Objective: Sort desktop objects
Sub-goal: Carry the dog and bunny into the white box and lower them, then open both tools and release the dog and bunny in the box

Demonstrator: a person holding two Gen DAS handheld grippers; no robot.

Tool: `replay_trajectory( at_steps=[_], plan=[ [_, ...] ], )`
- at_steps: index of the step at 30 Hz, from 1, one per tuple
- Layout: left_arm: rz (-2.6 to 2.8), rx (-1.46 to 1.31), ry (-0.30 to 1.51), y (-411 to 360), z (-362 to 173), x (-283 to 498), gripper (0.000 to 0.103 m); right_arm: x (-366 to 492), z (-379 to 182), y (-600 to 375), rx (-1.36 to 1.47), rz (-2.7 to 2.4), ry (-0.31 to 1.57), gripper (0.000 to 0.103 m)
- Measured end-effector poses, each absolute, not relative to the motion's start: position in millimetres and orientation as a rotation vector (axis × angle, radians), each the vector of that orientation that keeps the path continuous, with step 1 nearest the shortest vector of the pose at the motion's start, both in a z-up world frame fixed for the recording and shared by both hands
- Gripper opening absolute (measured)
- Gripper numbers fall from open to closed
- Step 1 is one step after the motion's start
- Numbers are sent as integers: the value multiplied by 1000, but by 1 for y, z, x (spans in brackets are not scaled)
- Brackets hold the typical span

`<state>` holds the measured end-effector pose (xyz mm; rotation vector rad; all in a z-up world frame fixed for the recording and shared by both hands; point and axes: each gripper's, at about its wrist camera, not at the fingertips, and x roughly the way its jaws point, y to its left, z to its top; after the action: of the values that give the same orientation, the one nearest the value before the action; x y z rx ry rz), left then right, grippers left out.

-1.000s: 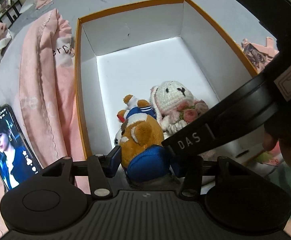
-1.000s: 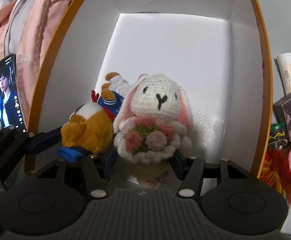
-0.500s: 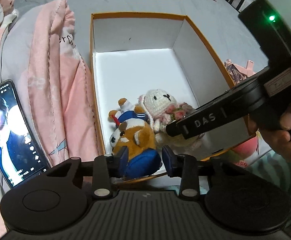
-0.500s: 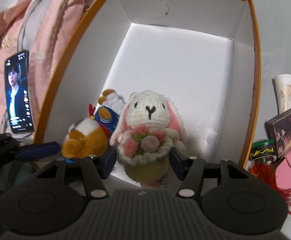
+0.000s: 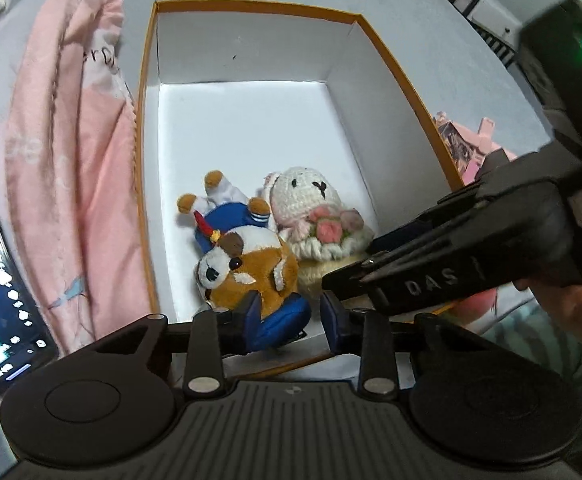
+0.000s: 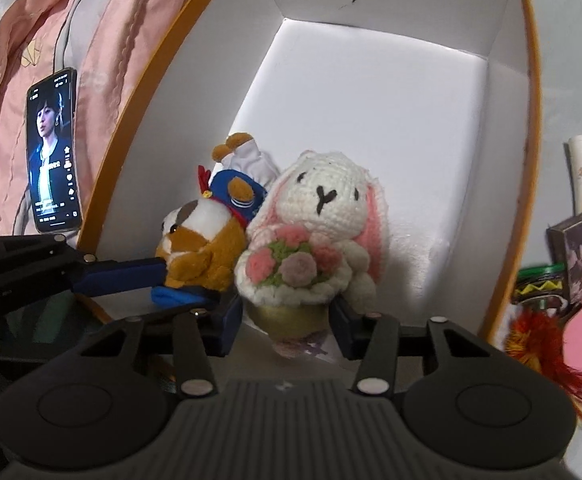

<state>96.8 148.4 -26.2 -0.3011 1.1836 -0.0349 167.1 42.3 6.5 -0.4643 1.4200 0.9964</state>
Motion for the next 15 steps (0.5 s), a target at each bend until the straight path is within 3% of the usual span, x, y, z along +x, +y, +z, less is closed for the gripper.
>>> replay_trajectory(
  at_steps=[15],
  plan=[
    [-21,-333,1098,170,-5,72,37,152,7,59,-646,1025,1219,48]
  ],
)
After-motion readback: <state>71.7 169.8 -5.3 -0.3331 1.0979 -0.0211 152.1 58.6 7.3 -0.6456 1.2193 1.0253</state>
